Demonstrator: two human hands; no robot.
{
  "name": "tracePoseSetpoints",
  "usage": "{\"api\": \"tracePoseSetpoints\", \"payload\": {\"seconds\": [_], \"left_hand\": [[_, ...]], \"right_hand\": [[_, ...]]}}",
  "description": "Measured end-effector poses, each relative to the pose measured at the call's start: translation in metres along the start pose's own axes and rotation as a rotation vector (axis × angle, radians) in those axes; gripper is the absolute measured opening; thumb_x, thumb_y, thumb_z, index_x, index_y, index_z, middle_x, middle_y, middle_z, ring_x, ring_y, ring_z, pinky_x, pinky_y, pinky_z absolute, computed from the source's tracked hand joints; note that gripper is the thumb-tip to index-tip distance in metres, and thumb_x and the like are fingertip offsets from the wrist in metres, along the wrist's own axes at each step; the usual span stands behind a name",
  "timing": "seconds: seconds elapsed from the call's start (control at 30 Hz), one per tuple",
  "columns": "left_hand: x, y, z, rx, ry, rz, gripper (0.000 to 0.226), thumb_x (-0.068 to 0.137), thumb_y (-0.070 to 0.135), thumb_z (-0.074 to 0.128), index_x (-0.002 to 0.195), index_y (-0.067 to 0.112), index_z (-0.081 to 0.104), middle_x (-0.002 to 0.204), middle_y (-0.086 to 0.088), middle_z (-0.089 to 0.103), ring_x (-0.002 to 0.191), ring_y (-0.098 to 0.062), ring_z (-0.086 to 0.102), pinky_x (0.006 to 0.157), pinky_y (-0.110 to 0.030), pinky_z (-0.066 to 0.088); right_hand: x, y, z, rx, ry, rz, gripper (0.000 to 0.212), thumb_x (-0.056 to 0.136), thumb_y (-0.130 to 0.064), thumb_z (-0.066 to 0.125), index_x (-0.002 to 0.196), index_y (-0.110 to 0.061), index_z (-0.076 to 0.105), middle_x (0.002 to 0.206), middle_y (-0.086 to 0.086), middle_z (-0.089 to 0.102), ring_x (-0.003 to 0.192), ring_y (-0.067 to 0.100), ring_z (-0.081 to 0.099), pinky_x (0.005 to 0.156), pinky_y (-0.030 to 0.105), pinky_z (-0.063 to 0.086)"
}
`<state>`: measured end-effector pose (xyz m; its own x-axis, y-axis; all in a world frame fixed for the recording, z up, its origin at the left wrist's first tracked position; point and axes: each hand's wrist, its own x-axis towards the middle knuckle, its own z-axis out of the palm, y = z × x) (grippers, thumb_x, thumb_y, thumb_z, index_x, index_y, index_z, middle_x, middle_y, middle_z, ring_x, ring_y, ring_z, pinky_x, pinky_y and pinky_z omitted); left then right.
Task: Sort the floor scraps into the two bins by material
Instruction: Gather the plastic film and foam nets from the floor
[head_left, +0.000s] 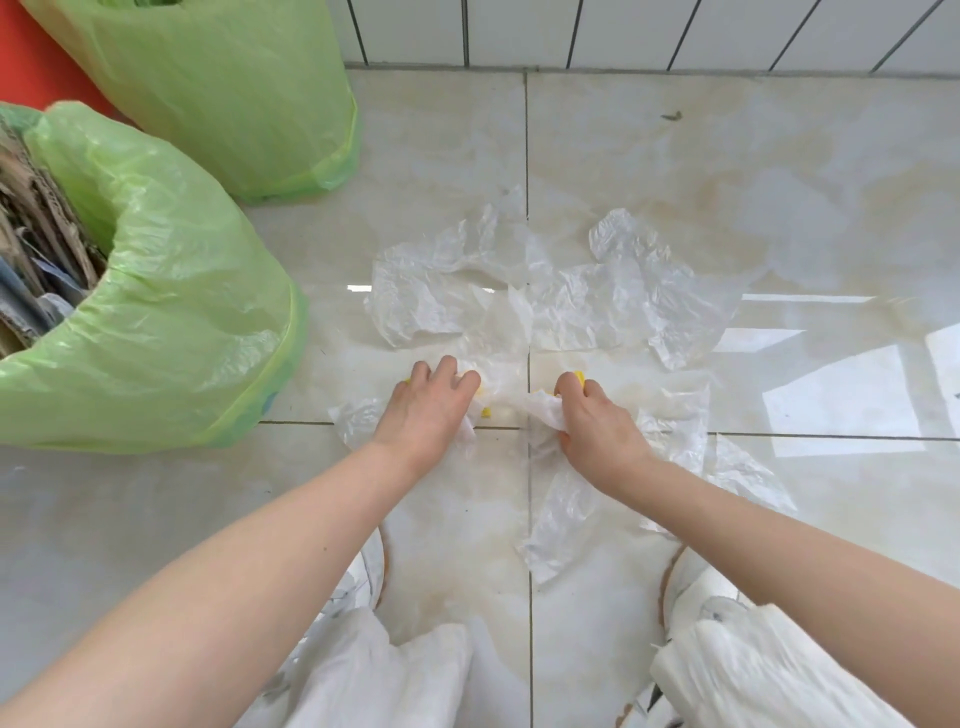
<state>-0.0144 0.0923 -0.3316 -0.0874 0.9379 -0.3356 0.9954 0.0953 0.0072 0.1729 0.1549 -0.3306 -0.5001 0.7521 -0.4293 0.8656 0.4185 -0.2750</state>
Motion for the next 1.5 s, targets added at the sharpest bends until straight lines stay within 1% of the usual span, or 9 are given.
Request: {"api": "tracePoseSetpoints", "payload": {"seconds": [0.23,0.4,0.53,0.67,0.8,0.93,1.1,1.27,1.5], "left_hand": [[0.0,-0.024,-0.005,-0.421,0.075,-0.055,0.041,0.072,-0.008,0.056,0.108,0.01,0.046,0.1,-0.01,0.047,0.086,-0.035,0.051,0.065,-0.035,0.038],[-0.002,-0.036,-0.034,-0.709,0.233,-0.205,0.03,0.072,-0.003,0.056,0.093,0.017,0.047,0.093,-0.004,0.052,0.079,-0.027,0.052,0.064,-0.033,0.043],[-0.002,-0.052,-0.066,-0.819,0.353,-0.293,0.033,0.068,-0.001,0.063,0.084,0.02,0.043,0.076,0.003,0.051,0.066,-0.018,0.044,0.051,-0.015,0.032],[0.004,-0.072,-0.109,-0.878,0.481,-0.328,0.033,0.067,-0.001,0.066,0.083,0.016,0.043,0.067,0.009,0.048,0.059,-0.014,0.044,0.05,-0.013,0.033],[0.018,-0.102,-0.148,-0.975,0.582,-0.397,0.029,0.071,0.002,0.066,0.083,0.018,0.044,0.068,0.008,0.049,0.064,-0.021,0.045,0.056,-0.03,0.039],[0.032,-0.131,-0.181,-1.077,0.683,-0.446,0.029,0.075,0.004,0.064,0.093,0.016,0.045,0.075,0.007,0.05,0.062,-0.015,0.047,0.047,-0.02,0.042],[0.056,-0.181,-0.228,-1.179,0.897,-0.587,0.046,0.081,0.013,0.065,0.121,0.01,0.043,0.1,0.004,0.053,0.085,-0.014,0.053,0.071,-0.024,0.041],[0.091,-0.249,-0.256,-1.283,1.03,-0.671,0.04,0.073,0.019,0.062,0.113,0.011,0.057,0.096,0.0,0.062,0.08,-0.015,0.058,0.071,-0.028,0.046],[0.137,-0.299,-0.284,-1.165,1.143,-0.699,0.044,0.082,0.019,0.058,0.122,0.011,0.043,0.102,0.002,0.052,0.091,-0.021,0.054,0.079,-0.028,0.042]], "right_hand": [[0.019,0.006,-0.031,0.397,0.008,0.196,0.035,0.083,-0.004,0.052,0.115,-0.008,0.038,0.077,0.004,0.048,0.078,0.032,0.051,0.053,0.031,0.035],[0.028,-0.002,-0.072,0.642,0.13,0.219,0.042,0.084,-0.009,0.055,0.123,-0.013,0.042,0.101,0.012,0.06,0.085,0.028,0.058,0.061,0.033,0.049],[0.041,-0.013,-0.101,0.829,0.229,0.182,0.046,0.078,-0.01,0.058,0.121,-0.024,0.046,0.103,0.004,0.064,0.092,0.025,0.063,0.074,0.041,0.057],[0.063,-0.035,-0.135,0.905,0.309,0.107,0.047,0.077,-0.008,0.059,0.12,-0.026,0.05,0.097,-0.007,0.063,0.09,0.017,0.063,0.068,0.031,0.053],[0.092,-0.071,-0.175,0.98,0.326,0.01,0.044,0.078,-0.007,0.058,0.116,-0.027,0.05,0.095,-0.008,0.063,0.088,0.014,0.063,0.064,0.026,0.049],[0.129,-0.105,-0.211,1.026,0.336,-0.056,0.048,0.076,-0.006,0.057,0.12,-0.023,0.049,0.1,-0.002,0.065,0.09,0.017,0.065,0.065,0.029,0.053],[0.186,-0.161,-0.261,1.043,0.378,-0.096,0.051,0.074,-0.007,0.055,0.123,-0.022,0.045,0.101,-0.003,0.062,0.09,0.018,0.064,0.066,0.032,0.055],[0.235,-0.213,-0.294,1.018,0.43,-0.097,0.047,0.077,-0.01,0.051,0.122,-0.018,0.04,0.109,0.003,0.057,0.096,0.025,0.06,0.08,0.044,0.057],[0.287,-0.284,-0.323,0.951,0.492,-0.124,0.043,0.088,-0.008,0.042,0.129,-0.01,0.03,0.124,0.009,0.046,0.088,0.024,0.049,0.061,0.031,0.045]]}}
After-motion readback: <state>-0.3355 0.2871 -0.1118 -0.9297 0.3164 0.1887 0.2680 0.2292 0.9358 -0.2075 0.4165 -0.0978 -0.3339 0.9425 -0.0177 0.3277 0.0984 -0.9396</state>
